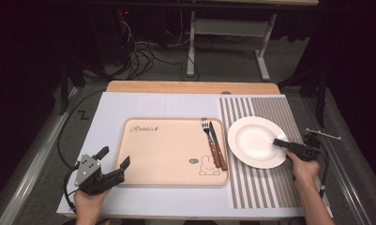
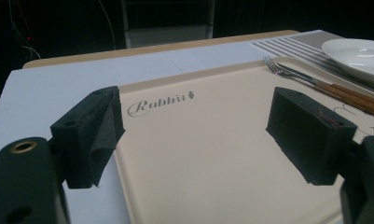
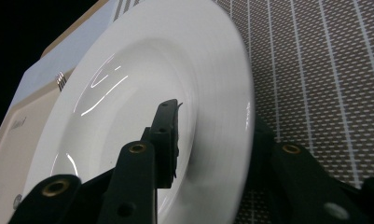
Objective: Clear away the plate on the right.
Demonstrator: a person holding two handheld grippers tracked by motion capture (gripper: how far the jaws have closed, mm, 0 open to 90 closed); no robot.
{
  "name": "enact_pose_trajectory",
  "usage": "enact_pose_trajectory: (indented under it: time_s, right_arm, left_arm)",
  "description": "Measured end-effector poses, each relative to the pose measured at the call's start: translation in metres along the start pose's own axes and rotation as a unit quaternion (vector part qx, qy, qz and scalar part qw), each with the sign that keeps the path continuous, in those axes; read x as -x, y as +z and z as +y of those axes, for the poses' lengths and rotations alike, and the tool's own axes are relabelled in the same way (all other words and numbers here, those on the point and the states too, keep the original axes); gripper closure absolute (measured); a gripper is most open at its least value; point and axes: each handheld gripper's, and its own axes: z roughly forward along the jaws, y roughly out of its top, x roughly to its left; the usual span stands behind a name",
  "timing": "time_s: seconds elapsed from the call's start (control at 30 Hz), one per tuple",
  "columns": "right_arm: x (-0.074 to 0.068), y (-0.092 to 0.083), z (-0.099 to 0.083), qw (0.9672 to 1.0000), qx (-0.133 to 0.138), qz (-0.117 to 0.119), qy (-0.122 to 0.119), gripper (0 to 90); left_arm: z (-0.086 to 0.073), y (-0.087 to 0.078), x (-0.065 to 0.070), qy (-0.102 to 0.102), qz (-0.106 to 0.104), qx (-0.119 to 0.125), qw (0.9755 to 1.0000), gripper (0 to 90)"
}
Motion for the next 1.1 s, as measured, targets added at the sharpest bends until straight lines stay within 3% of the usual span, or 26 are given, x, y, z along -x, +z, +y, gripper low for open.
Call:
enact_pose_trajectory:
  time_s: [0.3,0.53,0.9,1.1]
  right_arm:
    - [-0.002,0.009,0.005,0.9998,-0.018,0.005,0.007,76.8]
    - [0.001,0.01,0.006,0.9986,-0.023,0.037,0.032,81.1]
    - [-0.015,0.006,0.011,0.9993,0.002,0.038,0.0,84.0]
    - [-0.015,0.004,0.012,0.9985,0.003,0.053,0.009,83.2]
  left_arm:
    - [0.0,0.0,0.0,0.0,0.003,0.0,1.0,19.4]
    - [0.0,0.0,-0.001,-0.001,0.003,0.0,1.0,19.5]
    - [0.0,0.001,-0.001,0.002,0.002,0.0,1.0,19.4]
    - [0.0,0.001,0.0,0.005,-0.002,0.001,1.0,19.3]
